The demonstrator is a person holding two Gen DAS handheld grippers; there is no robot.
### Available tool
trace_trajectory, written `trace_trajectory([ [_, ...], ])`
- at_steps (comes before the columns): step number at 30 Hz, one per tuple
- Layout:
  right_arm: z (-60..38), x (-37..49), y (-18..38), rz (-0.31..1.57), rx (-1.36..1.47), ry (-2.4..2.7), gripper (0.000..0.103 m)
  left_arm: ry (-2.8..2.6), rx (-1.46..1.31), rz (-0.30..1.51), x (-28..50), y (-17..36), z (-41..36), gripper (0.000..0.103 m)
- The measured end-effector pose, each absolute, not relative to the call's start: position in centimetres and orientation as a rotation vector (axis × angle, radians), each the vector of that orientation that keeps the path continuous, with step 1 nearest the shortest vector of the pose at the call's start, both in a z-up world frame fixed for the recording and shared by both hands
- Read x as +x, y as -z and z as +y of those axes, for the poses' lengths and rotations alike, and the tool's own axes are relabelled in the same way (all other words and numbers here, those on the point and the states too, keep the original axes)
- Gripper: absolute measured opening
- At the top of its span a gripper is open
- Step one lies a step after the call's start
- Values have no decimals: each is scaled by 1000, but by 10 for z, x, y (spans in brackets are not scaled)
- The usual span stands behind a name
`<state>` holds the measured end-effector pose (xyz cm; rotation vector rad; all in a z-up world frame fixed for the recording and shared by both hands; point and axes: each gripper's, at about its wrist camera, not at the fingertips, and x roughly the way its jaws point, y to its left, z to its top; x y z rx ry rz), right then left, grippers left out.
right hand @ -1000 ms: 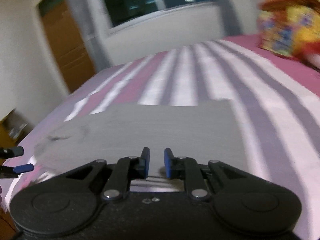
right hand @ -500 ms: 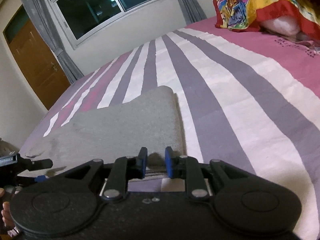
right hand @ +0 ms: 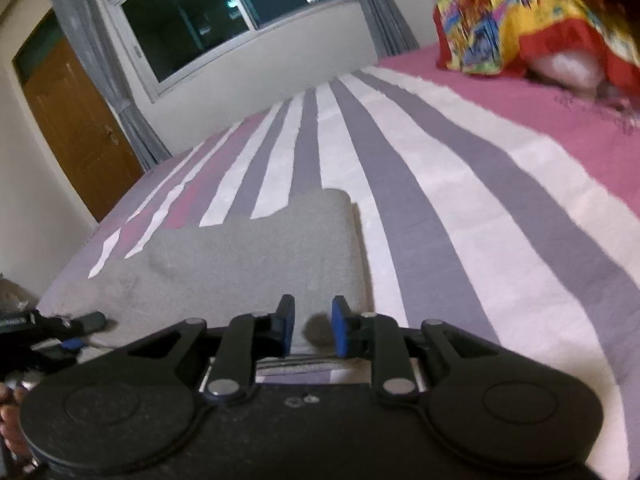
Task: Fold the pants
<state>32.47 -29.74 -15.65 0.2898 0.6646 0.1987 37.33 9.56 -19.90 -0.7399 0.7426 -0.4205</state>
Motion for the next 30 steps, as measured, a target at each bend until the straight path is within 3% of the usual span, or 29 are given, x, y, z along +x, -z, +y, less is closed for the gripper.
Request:
trace_trajectory([
  [2,-292,337,171,756,229,-160,28,403,-731,818,378,213,98,19],
  [4,-298,339,169,755,277,-158,27,411,-729,811,377,213,100,23],
  [6,-300,334,160,687,265,-145,23,389,-690,774,375,204,102,37],
  [9,-298,344,159,677,241,-189,23,368,-653,752,385,198,107,42],
  [22,-291,470,162,724,152,-185,28,316,-622,797,488,200,99,42],
  [30,-296,446,167,754,168,-209,34,304,-627,793,461,199,99,42],
])
